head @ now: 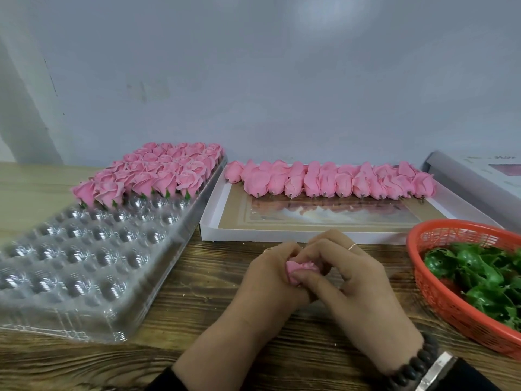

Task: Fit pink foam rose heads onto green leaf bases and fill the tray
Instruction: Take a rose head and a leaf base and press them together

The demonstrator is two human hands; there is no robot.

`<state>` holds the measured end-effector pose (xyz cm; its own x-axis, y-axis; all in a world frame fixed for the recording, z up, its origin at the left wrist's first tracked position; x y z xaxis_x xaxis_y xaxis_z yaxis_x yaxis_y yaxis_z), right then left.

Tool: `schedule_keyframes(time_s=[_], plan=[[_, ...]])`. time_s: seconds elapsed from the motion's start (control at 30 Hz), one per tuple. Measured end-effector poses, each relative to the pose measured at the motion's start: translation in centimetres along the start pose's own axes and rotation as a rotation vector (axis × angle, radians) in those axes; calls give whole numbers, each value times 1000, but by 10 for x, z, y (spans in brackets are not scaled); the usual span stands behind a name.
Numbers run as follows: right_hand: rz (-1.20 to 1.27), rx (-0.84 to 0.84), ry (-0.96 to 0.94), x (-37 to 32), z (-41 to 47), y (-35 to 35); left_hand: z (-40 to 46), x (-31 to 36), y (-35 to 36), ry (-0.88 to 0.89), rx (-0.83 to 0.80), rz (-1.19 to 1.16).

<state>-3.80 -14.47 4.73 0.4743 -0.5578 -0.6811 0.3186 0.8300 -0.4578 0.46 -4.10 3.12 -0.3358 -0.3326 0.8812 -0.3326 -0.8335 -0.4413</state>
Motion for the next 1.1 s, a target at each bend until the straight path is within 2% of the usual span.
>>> schedule_keyframes(time_s=[0.1, 0.17, 0.23, 0.3, 0.53, 0.83, 1.0, 1.1], plan=[[22, 58, 13, 2, 1, -7, 0, -6, -3, -45, 22, -107], [41, 79, 10, 2, 2, -11, 2, -10, -3, -72, 9, -33], [76, 70, 4, 0, 2, -11, 2, -10, -3, -37, 16, 92], [87, 33, 6, -1, 1, -9, 1, -9, -3, -7, 38, 118], [12, -50, -36, -7, 2, -2, 0, -2, 4, 15, 41, 62], [-12, -50, -80, -9, 2, 0, 0, -4, 6, 21, 117, -97], [-58, -66, -99, -8, 0, 0, 0, -3, 6, 20, 38, 73], [-58, -48, -102, -10, -2, -1, -2, 1, 5, 34, -12, 11]])
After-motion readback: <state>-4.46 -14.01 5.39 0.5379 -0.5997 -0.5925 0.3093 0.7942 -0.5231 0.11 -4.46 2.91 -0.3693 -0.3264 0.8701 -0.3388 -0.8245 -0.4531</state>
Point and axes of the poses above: each hand's wrist, its own z-axis towards the middle knuckle, its own y-axis out of the palm, x = y × z, the point moved 4 cm from there along z, towards the middle knuckle, and after that the axes turned 1 degree about x, right-handed, at the moved point
